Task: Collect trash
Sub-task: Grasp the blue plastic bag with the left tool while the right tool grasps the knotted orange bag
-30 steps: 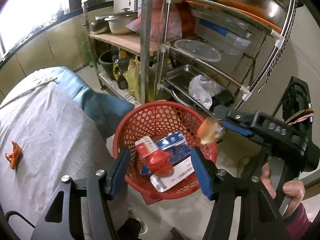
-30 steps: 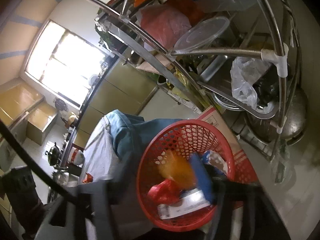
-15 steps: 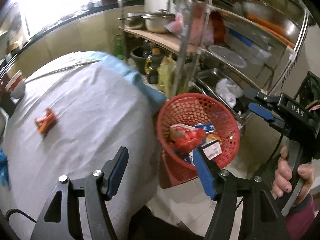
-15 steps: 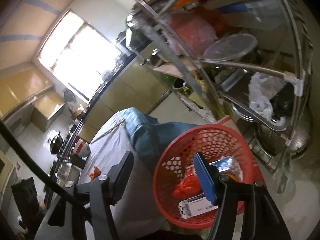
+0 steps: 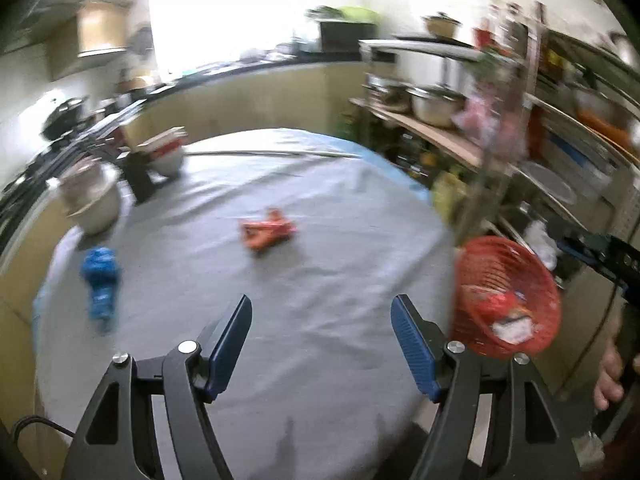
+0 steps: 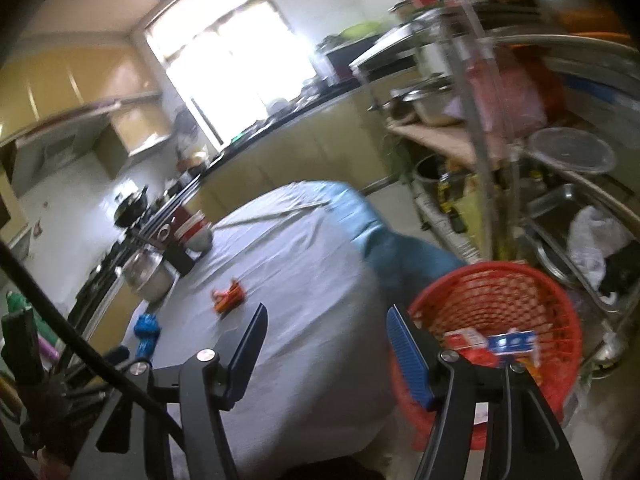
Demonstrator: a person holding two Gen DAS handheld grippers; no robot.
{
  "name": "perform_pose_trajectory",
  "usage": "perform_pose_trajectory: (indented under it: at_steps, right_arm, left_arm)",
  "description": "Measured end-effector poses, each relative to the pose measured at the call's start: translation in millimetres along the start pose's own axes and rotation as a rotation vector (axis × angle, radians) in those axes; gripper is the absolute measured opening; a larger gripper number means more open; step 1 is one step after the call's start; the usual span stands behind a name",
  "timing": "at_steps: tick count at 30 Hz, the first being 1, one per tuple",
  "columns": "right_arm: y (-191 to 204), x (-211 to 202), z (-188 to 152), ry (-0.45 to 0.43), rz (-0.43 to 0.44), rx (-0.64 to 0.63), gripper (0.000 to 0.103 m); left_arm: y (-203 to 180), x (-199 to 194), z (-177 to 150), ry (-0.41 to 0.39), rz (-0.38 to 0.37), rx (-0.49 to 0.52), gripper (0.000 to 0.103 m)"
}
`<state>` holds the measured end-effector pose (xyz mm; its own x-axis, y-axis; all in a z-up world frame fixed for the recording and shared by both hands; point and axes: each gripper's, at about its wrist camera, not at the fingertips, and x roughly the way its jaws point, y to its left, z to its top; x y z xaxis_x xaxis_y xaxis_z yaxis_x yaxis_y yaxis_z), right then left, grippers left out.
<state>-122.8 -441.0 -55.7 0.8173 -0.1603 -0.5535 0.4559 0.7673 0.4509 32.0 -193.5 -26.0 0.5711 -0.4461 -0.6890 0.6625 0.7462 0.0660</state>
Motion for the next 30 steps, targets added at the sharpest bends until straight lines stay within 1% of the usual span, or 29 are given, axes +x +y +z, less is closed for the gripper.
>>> perform_pose_trajectory:
  at_steps: [3, 5, 8, 11, 13, 18, 22, 24, 27, 30]
  right_arm:
    - [24.8, 13.5, -4.2, 0.045, 0.019, -0.031, 0.067]
    - [42.3, 21.9, -8.7, 0.075, 0.031, -0.059, 0.067]
    - [65.7, 34.9, -16.0, 0.127, 0.05, -0.093, 0.067]
    - [84.9, 42.2, -21.7, 0.152, 0.055, -0.133, 0.067]
    - [96.6, 46.8, -23.5, 0.166, 0.057, -0.156, 0.067]
    - [115.1, 58.0, -29.4, 0.198, 0.065, -0.201, 0.067]
    - [120.6, 74.6, -33.1, 0.236, 0.061, -0.206, 0.067]
    - [122.7, 83.5, -35.0, 0.256, 0.066, -0.196, 0.067]
    - [128.2, 97.1, -36.8, 0.285, 0.069, -0.196, 0.067]
    - [135.4, 114.9, -36.1, 0.318, 0.076, -0.2, 0.067]
  left_arm:
    - [34.7, -5.3, -5.9, -0.019, 0.066, -0.056, 0.075]
    - [59.1, -8.9, -12.2, -0.031, 0.116, -0.097, 0.082]
    - [87.0, -11.7, -20.7, -0.042, 0.186, -0.135, 0.082]
    - [115.2, -12.3, -31.8, -0.035, 0.237, -0.167, 0.082]
    - [132.8, -10.6, -39.4, -0.022, 0.262, -0.194, 0.082]
    - [185.7, -6.1, -65.4, 0.027, 0.331, -0.3, 0.082]
    - [229.3, -1.1, -82.5, 0.07, 0.377, -0.416, 0.082]
    - [242.9, 0.4, -85.7, 0.077, 0.392, -0.45, 0.082]
    - [255.6, 3.7, -83.4, 0.081, 0.421, -0.47, 0.082]
    - [261.3, 13.1, -73.3, 0.09, 0.433, -0.451, 0.082]
